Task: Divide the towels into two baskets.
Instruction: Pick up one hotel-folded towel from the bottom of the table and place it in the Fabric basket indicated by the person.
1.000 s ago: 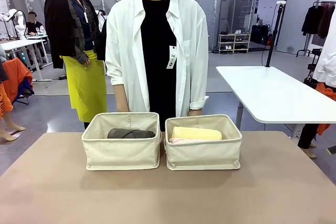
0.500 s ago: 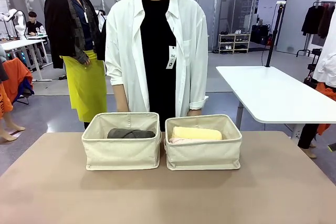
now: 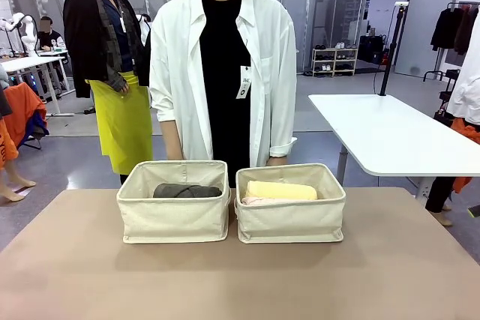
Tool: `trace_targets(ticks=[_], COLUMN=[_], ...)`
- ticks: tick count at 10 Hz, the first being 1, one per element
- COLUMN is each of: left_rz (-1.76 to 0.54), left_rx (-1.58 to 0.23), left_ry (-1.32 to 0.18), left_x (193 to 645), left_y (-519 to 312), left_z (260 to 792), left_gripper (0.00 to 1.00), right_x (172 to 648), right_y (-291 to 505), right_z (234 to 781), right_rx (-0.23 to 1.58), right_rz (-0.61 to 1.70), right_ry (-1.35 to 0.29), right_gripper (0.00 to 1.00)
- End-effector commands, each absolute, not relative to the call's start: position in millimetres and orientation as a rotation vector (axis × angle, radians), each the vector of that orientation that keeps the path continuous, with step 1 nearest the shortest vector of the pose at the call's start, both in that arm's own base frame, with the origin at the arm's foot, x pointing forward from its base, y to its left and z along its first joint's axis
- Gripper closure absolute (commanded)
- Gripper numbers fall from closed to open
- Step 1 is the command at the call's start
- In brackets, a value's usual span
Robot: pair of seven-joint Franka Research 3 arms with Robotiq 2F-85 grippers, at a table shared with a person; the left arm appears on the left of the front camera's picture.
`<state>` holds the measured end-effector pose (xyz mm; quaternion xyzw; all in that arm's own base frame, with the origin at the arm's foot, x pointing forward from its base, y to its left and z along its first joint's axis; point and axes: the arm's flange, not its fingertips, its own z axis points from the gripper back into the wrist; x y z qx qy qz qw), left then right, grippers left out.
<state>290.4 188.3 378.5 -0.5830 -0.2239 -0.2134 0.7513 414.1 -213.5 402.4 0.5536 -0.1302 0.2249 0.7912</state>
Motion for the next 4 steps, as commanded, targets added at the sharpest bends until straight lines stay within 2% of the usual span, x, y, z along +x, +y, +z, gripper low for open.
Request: trace_targets(ticks=[1, 4], left_rz=[-0.462, -0.462], left_rx=[-1.279, -1.279], left_ry=[-0.499, -0.499], left_x=[288.1, 288.1], left_y=[189.7, 189.7], left_z=[381.9, 381.9], left_gripper=[0.0, 0.0], right_x=[409.1, 409.1], right_y=[-210.3, -210.3], right_z=[403.2, 403.2], right_rx=[1.186, 1.186], right_rz=[0.481, 0.481], right_ry=[-0.285, -0.285], right_gripper=[0.0, 0.0])
